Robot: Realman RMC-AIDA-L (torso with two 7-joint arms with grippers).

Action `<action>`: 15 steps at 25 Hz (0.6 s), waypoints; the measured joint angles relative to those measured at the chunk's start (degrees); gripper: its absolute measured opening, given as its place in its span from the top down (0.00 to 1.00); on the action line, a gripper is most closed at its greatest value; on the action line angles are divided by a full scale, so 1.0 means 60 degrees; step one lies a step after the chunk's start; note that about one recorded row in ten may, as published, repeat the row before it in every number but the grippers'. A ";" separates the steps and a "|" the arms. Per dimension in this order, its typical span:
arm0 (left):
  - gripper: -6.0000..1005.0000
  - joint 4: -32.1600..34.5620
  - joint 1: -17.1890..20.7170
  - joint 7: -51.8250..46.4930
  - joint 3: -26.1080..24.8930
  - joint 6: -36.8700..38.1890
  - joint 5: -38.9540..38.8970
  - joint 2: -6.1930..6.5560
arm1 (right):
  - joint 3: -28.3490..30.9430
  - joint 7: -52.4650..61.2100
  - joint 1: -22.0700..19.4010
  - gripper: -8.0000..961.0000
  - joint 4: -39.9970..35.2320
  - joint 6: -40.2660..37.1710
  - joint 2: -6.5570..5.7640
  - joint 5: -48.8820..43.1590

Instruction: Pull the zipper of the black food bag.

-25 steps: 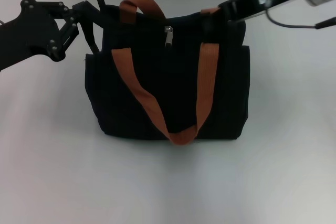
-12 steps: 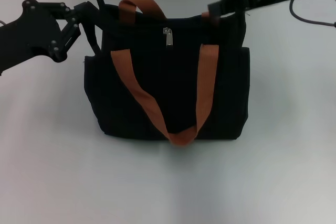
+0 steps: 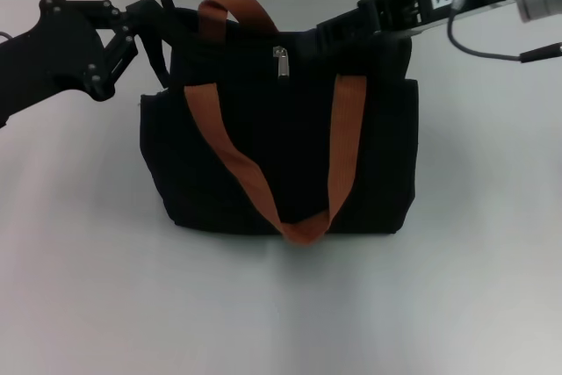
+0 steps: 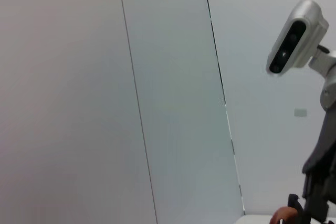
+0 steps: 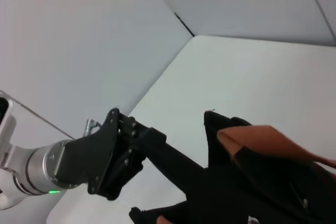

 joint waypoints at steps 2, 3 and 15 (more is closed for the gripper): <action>0.92 -0.0001 0.0006 -0.0020 0.0007 0.0000 -0.0077 -0.0011 | -0.0005 0.0001 0.0164 0.73 0.0296 0.0052 -0.0012 -0.0052; 0.92 -0.0011 0.0006 -0.0029 0.0010 0.0000 -0.0110 -0.0013 | -0.0006 0.0001 0.0248 0.71 0.0473 0.0107 -0.0026 -0.0062; 0.92 0.0016 -0.0087 -0.0021 0.0061 0.0062 -0.0277 -0.0174 | -0.0434 -0.0205 0.1066 0.63 0.1912 0.1101 0.0008 -0.0415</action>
